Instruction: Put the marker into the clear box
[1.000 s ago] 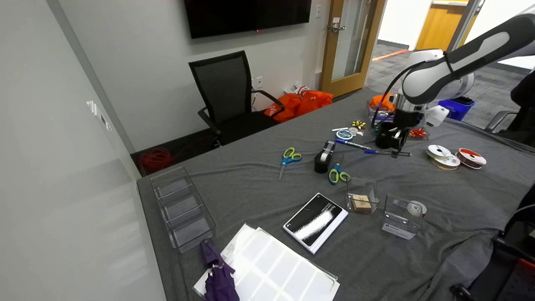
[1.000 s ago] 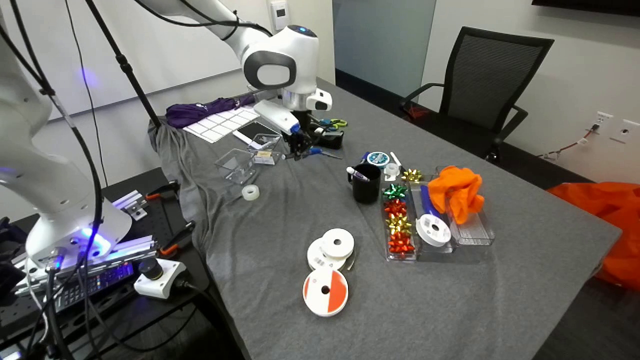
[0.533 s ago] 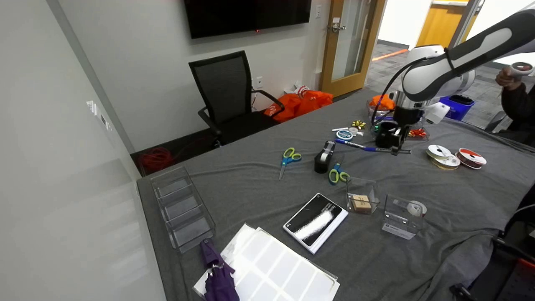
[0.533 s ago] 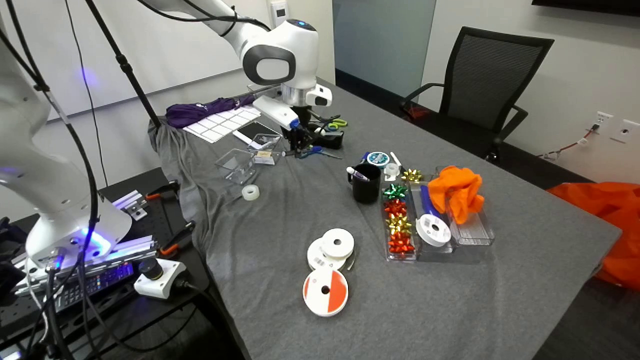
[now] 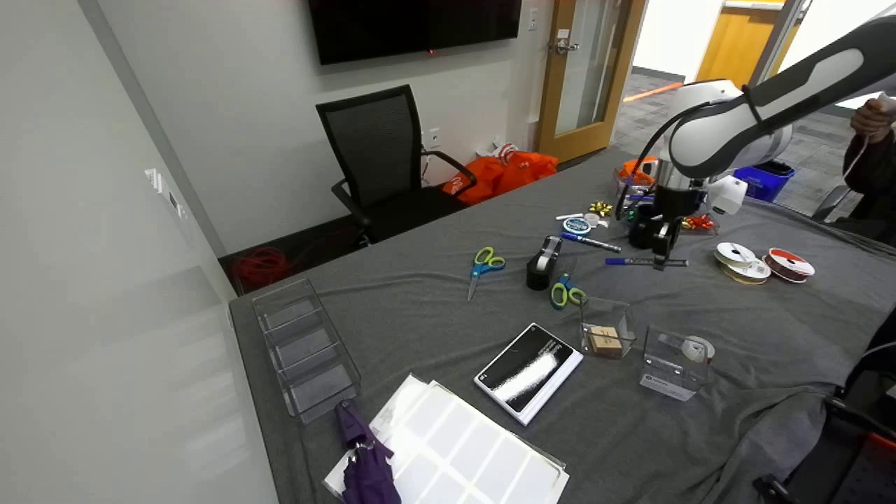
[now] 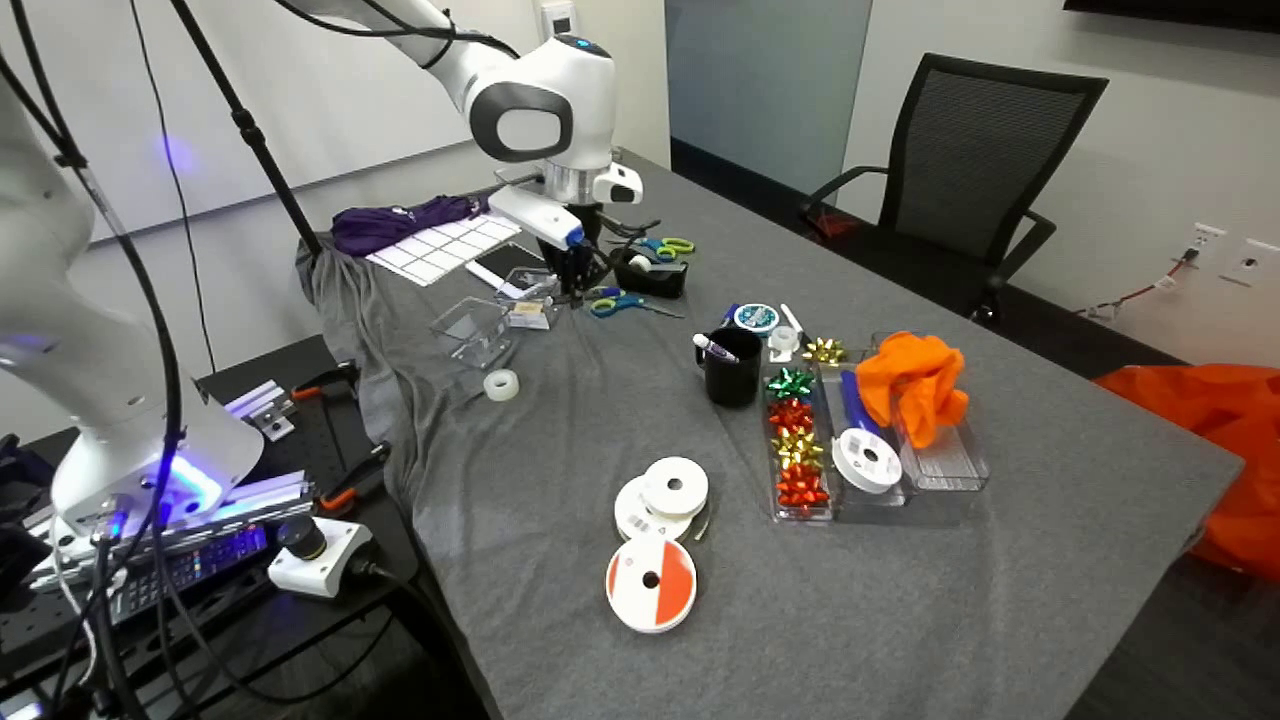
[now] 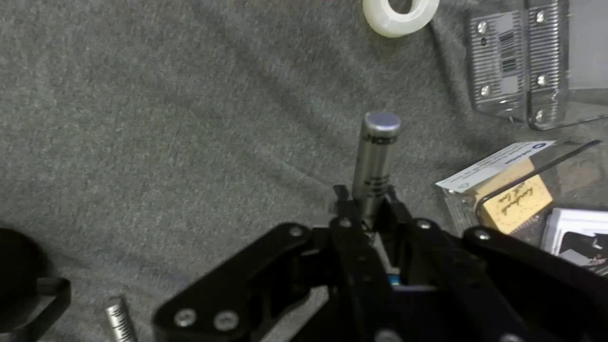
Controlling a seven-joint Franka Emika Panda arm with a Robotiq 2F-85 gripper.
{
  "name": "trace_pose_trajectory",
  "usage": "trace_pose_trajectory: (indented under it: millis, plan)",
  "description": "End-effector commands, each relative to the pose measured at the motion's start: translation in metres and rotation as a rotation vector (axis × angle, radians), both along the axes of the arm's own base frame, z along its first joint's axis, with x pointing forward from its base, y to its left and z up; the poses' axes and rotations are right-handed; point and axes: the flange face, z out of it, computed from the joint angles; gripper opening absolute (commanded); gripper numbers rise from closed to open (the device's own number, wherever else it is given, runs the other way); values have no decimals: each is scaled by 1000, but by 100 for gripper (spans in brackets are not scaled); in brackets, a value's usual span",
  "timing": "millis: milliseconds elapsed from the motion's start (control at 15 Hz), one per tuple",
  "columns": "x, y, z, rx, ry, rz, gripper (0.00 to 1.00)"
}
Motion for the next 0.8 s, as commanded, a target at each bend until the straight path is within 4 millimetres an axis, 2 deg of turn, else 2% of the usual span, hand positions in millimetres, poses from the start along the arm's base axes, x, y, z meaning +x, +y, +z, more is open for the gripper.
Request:
trace_pose_trajectory:
  millis: [0,467,733]
  plan:
    - [-26,27,13,9,36,61,4]
    - [-50,84,31,48,175,122,4]
    - [-46,110,20,94,248,127,4]
